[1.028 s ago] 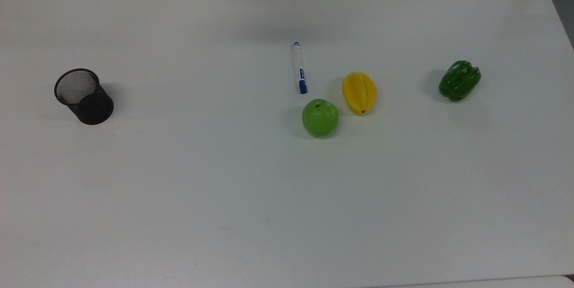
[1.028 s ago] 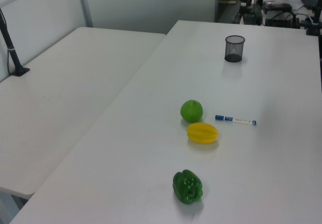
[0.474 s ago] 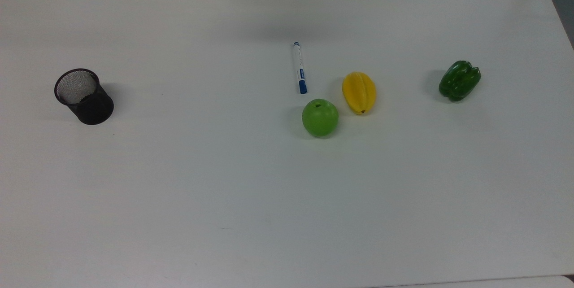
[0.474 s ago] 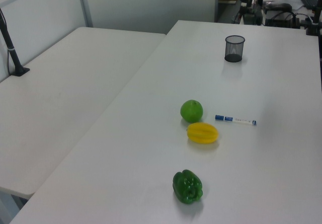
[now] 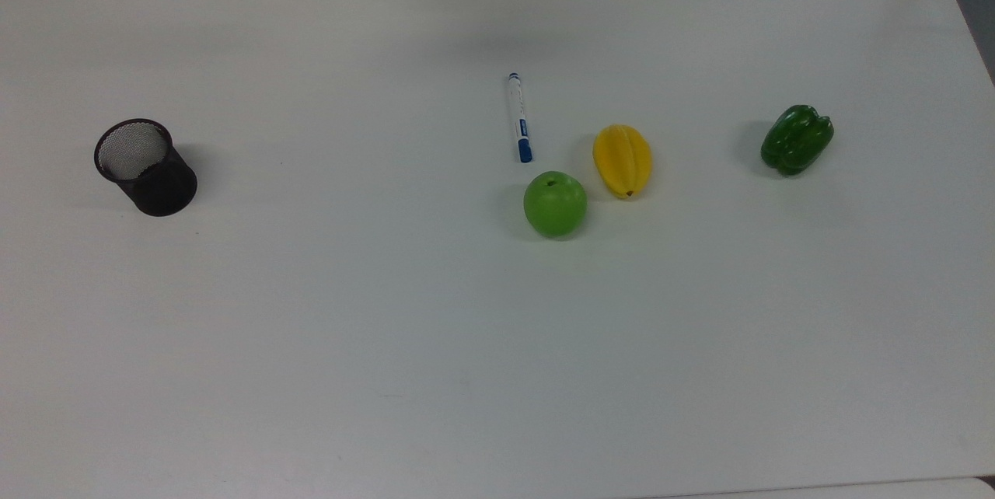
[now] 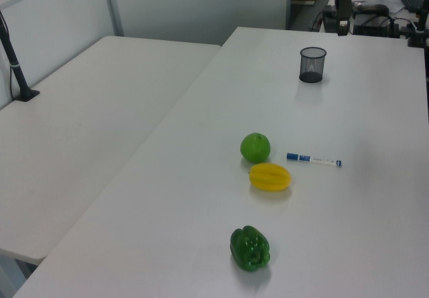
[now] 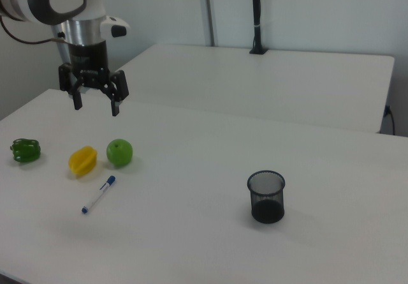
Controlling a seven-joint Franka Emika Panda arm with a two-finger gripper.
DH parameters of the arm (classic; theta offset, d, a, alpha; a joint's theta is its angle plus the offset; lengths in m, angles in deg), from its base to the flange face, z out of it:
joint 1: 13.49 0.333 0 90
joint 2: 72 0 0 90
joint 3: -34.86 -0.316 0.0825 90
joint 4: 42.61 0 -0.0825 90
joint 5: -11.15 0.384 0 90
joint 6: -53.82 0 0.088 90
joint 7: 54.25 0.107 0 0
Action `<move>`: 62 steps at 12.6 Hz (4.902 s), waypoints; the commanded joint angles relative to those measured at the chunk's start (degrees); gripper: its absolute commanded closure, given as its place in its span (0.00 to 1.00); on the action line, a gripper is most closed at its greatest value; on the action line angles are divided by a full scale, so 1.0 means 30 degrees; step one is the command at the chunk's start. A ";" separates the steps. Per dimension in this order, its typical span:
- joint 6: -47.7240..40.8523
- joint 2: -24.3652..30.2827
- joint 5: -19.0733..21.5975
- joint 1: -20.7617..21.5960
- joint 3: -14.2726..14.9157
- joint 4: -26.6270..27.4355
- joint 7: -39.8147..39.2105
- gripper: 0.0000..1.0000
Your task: Place marker
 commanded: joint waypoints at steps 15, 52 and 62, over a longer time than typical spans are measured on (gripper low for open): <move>1.3256 -0.3260 -0.2312 0.3101 -0.1868 0.8548 0.7016 0.12; 0.2361 0.0745 -0.0181 0.0933 0.1874 -0.0153 0.2689 1.00; 1.1438 0.0545 -0.0090 0.0613 0.6481 0.1428 0.0808 1.00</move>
